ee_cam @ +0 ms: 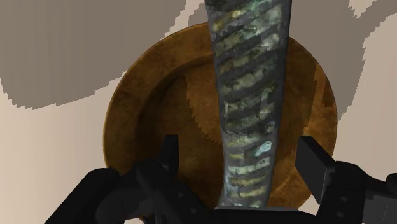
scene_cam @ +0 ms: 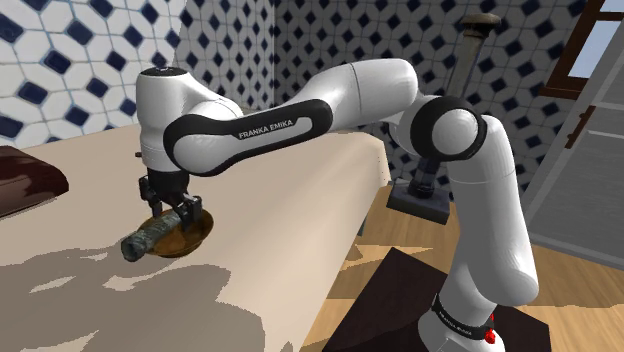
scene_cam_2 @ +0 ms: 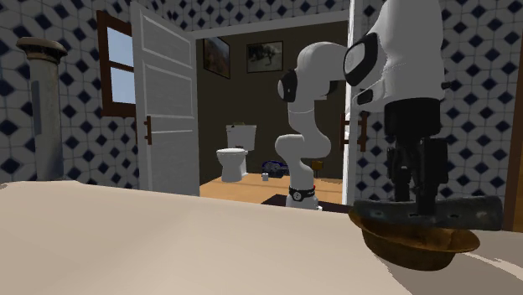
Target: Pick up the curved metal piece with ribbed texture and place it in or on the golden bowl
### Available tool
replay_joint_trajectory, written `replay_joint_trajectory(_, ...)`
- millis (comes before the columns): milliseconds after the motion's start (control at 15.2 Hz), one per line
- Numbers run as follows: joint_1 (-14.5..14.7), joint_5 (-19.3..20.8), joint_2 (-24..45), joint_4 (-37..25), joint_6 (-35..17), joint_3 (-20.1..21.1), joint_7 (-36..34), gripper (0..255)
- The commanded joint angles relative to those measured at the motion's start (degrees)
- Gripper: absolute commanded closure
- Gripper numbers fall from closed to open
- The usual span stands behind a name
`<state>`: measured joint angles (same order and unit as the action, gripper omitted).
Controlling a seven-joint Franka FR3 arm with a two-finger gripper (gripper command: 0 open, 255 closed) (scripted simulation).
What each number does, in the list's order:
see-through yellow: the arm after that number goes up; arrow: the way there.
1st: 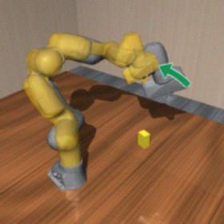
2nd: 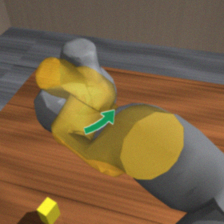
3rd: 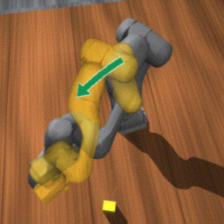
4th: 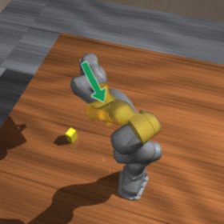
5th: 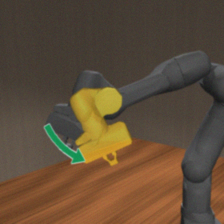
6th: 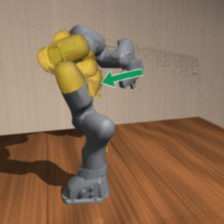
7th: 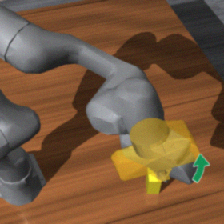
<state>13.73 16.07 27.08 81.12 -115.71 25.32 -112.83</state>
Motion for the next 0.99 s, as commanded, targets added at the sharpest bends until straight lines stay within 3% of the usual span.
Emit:
replay_joint_trajectory(0,-0.1,0.1,0.2,0.1,0.0,-0.1,0.0,0)
replay_joint_trajectory(198,-0.1,0.0,0.0,-0.2,0.5,-0.1,0.1,0)
replay_joint_trajectory(462,0.0,-1.2,-2.3,-4.0,6.4,0.6,0.9,0)
replay_joint_trajectory(924,0.0,-1.2,-2.3,-4.0,6.4,0.6,0.9,0)
